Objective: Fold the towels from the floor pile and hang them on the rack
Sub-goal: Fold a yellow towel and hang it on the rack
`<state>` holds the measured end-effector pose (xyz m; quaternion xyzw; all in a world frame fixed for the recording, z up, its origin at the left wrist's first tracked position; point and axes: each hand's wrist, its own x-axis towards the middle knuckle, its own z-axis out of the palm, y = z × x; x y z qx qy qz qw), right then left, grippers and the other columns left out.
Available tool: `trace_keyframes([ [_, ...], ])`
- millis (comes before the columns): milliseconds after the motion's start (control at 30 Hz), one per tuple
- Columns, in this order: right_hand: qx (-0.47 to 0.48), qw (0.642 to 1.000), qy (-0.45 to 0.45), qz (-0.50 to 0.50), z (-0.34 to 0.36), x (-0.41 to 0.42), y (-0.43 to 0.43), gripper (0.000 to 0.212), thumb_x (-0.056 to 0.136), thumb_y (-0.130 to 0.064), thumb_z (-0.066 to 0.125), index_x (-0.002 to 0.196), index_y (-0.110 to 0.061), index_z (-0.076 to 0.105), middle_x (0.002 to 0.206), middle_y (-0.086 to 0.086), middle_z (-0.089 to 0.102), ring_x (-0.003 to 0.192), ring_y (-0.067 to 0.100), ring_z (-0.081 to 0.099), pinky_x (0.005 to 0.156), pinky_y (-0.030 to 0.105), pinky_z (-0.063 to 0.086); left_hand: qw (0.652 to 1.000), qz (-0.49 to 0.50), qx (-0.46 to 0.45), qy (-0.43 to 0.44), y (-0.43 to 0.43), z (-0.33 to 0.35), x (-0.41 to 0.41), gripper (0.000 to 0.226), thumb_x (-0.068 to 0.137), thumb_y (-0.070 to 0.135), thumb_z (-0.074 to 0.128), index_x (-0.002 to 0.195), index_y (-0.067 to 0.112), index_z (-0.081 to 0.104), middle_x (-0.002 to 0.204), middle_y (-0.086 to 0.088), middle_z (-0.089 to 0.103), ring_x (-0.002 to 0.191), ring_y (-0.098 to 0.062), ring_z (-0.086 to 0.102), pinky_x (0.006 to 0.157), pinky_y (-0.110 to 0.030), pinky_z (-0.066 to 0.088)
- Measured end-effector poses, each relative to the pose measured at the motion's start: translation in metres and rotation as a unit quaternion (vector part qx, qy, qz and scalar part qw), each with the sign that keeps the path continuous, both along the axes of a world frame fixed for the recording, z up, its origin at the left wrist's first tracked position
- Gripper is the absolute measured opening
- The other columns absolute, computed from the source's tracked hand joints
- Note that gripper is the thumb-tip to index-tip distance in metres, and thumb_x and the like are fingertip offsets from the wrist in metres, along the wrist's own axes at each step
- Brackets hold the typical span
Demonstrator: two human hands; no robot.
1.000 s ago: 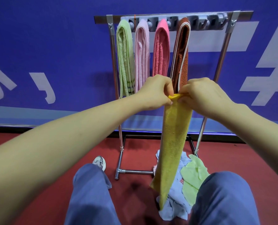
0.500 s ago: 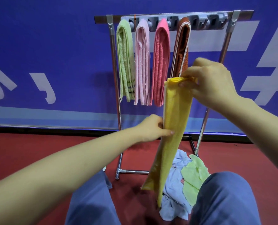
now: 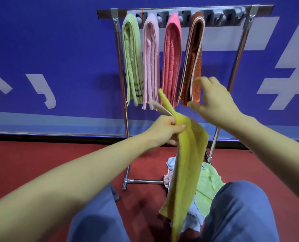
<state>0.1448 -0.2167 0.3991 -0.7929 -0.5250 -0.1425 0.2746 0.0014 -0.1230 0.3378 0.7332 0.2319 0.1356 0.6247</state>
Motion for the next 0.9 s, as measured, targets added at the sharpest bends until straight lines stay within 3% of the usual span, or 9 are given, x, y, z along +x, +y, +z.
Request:
trace_keyframes([
  [100,0.013,1.0,-0.006,0.01,-0.021,-0.006,-0.007,0.016,0.085,-0.024,0.068,0.099,-0.017,0.063,0.093,0.002,0.049,0.08,0.03,0.055,0.071,0.044,0.05,0.996,0.066,-0.044,-0.033,0.009,0.01,0.001,0.013,0.102,0.011,0.056,0.092,0.004,0.057,0.092,-0.024,0.068,0.076,-0.028,0.072,0.064,-0.035,0.063],
  [200,0.004,1.0,0.021,-0.014,-0.038,-0.022,-0.013,0.016,0.085,-0.034,0.062,0.09,-0.02,0.069,0.08,0.0,0.064,0.081,0.031,0.062,0.07,0.041,0.051,0.993,0.117,0.006,-0.03,0.019,0.012,0.003,0.027,0.095,0.016,0.066,0.082,-0.002,0.052,0.094,-0.038,0.066,0.081,-0.038,0.074,0.07,-0.051,0.063],
  [333,-0.1,0.981,0.165,-0.021,-0.07,-0.054,-0.009,0.051,0.074,-0.067,0.05,0.085,-0.02,0.063,0.083,0.004,0.072,0.088,0.034,0.065,0.077,0.041,0.053,0.935,0.138,0.324,0.051,0.012,0.025,0.002,0.038,0.092,0.021,0.064,0.06,0.01,0.045,0.063,-0.014,0.057,0.069,-0.031,0.067,0.064,-0.036,0.051],
  [500,-0.048,0.958,0.279,-0.049,-0.088,-0.08,0.008,0.014,0.088,-0.02,0.058,0.079,-0.01,0.058,0.076,0.007,0.055,0.082,0.032,0.051,0.066,0.038,0.037,0.791,0.025,0.602,0.111,-0.019,0.049,0.012,0.011,0.09,0.02,0.057,0.083,0.014,0.062,0.1,-0.006,0.07,0.09,-0.029,0.062,0.07,-0.036,0.043],
  [567,0.036,0.894,0.443,-0.055,-0.09,-0.088,0.016,0.015,0.095,-0.002,0.052,0.083,-0.01,0.054,0.079,0.001,0.049,0.086,0.023,0.049,0.067,0.033,0.039,0.758,0.007,0.637,0.14,-0.024,0.053,0.018,0.018,0.09,0.034,0.057,0.082,0.018,0.061,0.102,-0.002,0.069,0.092,-0.03,0.064,0.068,-0.035,0.042],
  [700,0.167,0.615,0.77,0.033,-0.087,-0.098,0.024,0.015,0.101,-0.008,0.041,0.096,-0.015,0.054,0.084,0.009,0.055,0.075,0.022,0.054,0.082,0.04,0.051,0.79,-0.089,0.564,0.223,-0.023,0.055,0.037,0.048,0.096,0.057,0.043,0.078,0.019,0.067,0.089,-0.001,0.065,0.087,-0.028,0.058,0.07,-0.034,0.041],
  [800,0.182,0.592,0.783,0.048,-0.078,-0.09,0.029,0.037,0.101,-0.026,0.043,0.128,-0.008,0.059,0.123,0.022,0.06,0.092,0.03,0.06,0.101,0.05,0.042,0.869,-0.161,0.419,0.209,-0.018,0.049,0.037,0.052,0.102,0.056,0.038,0.103,0.023,0.077,0.111,-0.003,0.071,0.107,-0.026,0.062,0.096,-0.041,0.047],
  [867,0.144,0.647,0.749,-0.004,-0.062,-0.082,0.026,0.039,0.098,-0.028,0.048,0.13,-0.01,0.061,0.12,0.018,0.063,0.106,0.033,0.059,0.105,0.051,0.035,0.878,-0.135,0.43,0.16,-0.013,0.038,0.03,0.047,0.102,0.053,0.039,0.101,0.024,0.076,0.11,-0.001,0.072,0.106,-0.025,0.062,0.098,-0.044,0.047],
  [900,0.172,0.598,0.782,0.029,-0.066,-0.08,0.021,0.043,0.101,-0.03,0.041,0.134,-0.008,0.057,0.11,0.018,0.064,0.103,0.033,0.06,0.1,0.05,0.04,0.875,-0.1,0.454,0.132,-0.009,0.034,0.025,0.043,0.1,0.049,0.04,0.099,0.023,0.074,0.105,-0.001,0.072,0.103,-0.026,0.062,0.094,-0.044,0.048],
])
